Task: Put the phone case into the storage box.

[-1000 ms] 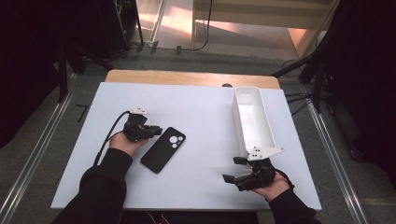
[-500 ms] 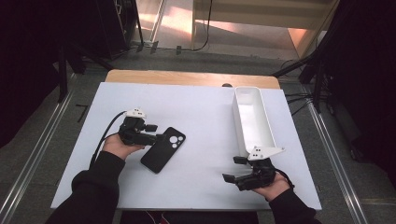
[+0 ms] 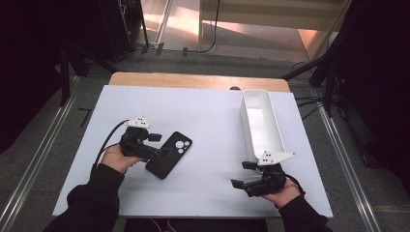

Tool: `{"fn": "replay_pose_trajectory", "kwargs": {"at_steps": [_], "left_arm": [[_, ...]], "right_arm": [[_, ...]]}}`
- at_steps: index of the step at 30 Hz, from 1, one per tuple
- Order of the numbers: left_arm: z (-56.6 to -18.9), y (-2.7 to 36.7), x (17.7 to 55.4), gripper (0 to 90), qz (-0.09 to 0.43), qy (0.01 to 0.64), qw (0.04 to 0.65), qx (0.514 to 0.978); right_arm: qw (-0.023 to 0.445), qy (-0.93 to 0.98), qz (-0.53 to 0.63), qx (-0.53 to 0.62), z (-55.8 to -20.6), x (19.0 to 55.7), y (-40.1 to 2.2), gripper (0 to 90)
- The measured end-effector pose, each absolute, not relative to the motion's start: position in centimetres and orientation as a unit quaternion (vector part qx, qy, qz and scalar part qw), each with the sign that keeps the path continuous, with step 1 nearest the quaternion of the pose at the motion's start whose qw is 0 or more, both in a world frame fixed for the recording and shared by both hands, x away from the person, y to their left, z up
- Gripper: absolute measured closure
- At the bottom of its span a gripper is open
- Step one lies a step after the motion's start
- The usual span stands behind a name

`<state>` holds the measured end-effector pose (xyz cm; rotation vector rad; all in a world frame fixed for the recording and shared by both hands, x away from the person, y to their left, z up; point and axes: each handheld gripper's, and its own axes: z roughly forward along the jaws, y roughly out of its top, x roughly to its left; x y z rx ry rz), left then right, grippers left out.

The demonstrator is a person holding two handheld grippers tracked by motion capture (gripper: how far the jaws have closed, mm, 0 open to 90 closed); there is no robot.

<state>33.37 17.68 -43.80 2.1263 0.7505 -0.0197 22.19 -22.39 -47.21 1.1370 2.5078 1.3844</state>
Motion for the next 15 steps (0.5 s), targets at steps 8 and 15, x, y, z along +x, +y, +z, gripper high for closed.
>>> {"fn": "replay_pose_trajectory", "kwargs": {"at_steps": [8,15], "left_arm": [[-43.9,17.9,31.8,23.6,-0.011,0.292,0.434,0.852],[-44.4,18.8,30.7,23.6,-0.016,0.296,0.435,0.850]], "right_arm": [[0.028,0.811,0.451,0.371,-47.2,22.2,-22.4,16.8],[0.027,0.811,0.450,0.373,-47.2,22.3,-22.4,16.8]]}}
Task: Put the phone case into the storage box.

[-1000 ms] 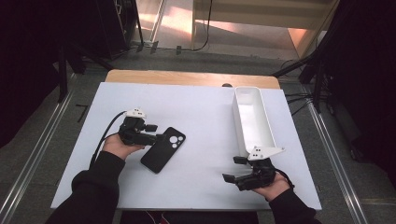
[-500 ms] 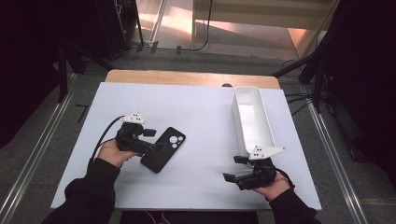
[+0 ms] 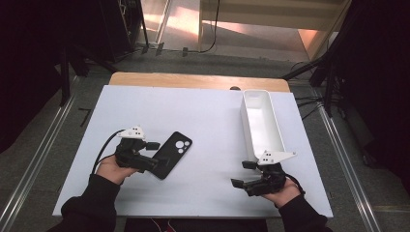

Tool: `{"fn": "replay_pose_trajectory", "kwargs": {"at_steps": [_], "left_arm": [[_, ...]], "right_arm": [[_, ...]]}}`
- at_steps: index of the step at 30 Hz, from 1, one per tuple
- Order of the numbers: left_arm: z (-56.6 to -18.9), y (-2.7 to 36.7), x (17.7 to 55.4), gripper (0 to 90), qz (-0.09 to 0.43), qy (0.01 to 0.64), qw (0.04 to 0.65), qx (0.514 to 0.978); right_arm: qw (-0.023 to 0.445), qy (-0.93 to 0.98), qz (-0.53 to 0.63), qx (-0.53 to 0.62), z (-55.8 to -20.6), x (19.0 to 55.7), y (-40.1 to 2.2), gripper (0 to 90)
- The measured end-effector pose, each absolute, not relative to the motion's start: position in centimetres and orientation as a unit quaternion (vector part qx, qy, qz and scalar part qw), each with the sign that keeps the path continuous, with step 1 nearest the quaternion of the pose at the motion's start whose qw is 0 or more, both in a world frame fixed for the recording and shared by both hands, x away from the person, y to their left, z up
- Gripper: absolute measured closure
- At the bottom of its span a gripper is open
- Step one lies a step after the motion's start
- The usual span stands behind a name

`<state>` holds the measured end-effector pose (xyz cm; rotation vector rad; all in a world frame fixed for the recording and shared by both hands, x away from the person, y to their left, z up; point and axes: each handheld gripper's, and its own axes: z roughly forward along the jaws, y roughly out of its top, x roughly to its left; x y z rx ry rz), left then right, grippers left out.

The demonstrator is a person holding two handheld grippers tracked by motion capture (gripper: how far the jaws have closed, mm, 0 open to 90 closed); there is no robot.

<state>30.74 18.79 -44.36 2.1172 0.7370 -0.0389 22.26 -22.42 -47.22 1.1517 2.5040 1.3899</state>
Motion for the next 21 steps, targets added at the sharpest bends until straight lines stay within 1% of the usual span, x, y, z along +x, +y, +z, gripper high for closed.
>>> {"fn": "replay_pose_trajectory", "kwargs": {"at_steps": [9,11,21], "left_arm": [[-44.7,19.9,29.3,23.4,-0.019,0.305,0.441,0.844],[-44.8,20.1,29.0,23.3,-0.013,0.305,0.438,0.846],[-45.4,20.9,27.5,23.0,-0.018,0.310,0.432,0.847]], "right_arm": [[0.029,0.811,0.451,0.371,-47.3,22.3,-22.5,16.8],[0.029,0.811,0.452,0.370,-47.3,22.3,-22.5,16.8],[0.031,0.811,0.452,0.370,-47.3,22.2,-22.6,16.9]]}}
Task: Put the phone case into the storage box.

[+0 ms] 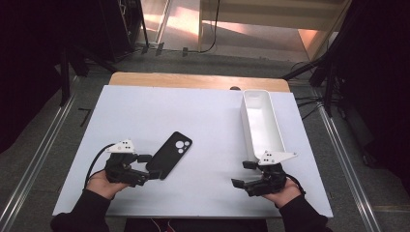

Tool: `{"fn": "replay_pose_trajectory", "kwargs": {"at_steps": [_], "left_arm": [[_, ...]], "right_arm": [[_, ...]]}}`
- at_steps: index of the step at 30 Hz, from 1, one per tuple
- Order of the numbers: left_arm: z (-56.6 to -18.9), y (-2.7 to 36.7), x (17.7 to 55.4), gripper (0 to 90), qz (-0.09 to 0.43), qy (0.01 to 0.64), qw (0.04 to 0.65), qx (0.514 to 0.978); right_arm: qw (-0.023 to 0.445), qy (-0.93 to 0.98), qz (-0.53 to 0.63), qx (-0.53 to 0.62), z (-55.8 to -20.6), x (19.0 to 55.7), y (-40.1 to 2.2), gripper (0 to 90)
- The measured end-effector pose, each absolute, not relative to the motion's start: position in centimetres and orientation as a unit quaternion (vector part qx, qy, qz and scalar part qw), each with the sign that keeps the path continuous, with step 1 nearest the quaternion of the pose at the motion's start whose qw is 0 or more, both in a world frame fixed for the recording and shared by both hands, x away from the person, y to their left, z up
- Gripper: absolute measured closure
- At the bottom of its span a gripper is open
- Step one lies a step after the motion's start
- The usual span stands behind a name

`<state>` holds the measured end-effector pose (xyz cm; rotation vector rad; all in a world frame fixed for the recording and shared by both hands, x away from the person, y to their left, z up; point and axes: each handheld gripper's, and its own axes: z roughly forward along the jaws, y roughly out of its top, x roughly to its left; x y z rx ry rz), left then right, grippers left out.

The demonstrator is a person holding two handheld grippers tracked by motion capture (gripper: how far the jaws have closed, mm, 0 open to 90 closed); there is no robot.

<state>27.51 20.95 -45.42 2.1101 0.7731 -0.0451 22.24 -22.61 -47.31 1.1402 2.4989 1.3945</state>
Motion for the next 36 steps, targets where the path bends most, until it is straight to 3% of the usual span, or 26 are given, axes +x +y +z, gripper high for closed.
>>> {"fn": "replay_pose_trajectory", "kwargs": {"at_steps": [14,23,36], "left_arm": [[-45.7,21.2,27.0,22.9,-0.023,0.310,0.427,0.849],[-45.6,21.0,27.3,14.4,-0.010,0.322,0.421,0.848],[-45.1,20.4,28.0,13.0,-0.003,0.339,0.419,0.842]], "right_arm": [[0.030,0.811,0.452,0.370,-47.3,22.2,-22.6,16.9],[0.031,0.811,0.452,0.370,-47.3,22.2,-22.7,16.9],[0.029,0.811,0.452,0.370,-47.3,22.2,-22.6,16.8]]}}
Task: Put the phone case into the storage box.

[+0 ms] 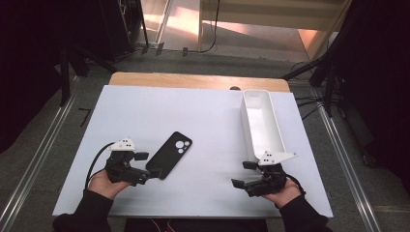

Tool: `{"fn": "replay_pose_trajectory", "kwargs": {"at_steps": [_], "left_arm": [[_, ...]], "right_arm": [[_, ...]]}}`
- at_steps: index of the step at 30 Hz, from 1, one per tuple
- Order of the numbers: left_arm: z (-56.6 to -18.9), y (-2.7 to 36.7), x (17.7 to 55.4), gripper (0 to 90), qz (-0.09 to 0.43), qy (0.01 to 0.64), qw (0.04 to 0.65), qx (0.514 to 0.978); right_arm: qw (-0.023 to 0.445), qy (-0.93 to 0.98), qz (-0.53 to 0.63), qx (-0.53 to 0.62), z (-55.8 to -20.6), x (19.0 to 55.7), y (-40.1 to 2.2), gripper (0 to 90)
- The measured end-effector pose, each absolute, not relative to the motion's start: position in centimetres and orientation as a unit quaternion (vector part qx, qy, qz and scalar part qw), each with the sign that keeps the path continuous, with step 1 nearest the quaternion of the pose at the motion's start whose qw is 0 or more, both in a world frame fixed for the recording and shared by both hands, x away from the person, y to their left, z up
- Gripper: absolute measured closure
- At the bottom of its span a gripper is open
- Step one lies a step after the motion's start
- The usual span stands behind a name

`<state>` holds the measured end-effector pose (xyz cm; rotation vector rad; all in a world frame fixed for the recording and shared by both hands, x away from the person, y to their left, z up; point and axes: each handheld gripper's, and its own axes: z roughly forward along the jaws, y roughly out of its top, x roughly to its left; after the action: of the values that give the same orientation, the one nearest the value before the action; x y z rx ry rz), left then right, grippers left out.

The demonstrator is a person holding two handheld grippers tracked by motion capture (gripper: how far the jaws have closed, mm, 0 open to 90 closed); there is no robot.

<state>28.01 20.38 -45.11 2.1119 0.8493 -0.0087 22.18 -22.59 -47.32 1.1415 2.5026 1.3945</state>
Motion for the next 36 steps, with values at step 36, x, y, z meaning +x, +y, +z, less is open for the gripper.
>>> {"fn": "replay_pose_trajectory", "kwargs": {"at_steps": [36], "left_arm": [[-45.3,18.1,31.1,13.1,0.059,0.379,0.398,0.833]], "right_arm": [[0.028,0.811,0.453,0.369,-47.4,22.3,-22.6,17.0]]}}
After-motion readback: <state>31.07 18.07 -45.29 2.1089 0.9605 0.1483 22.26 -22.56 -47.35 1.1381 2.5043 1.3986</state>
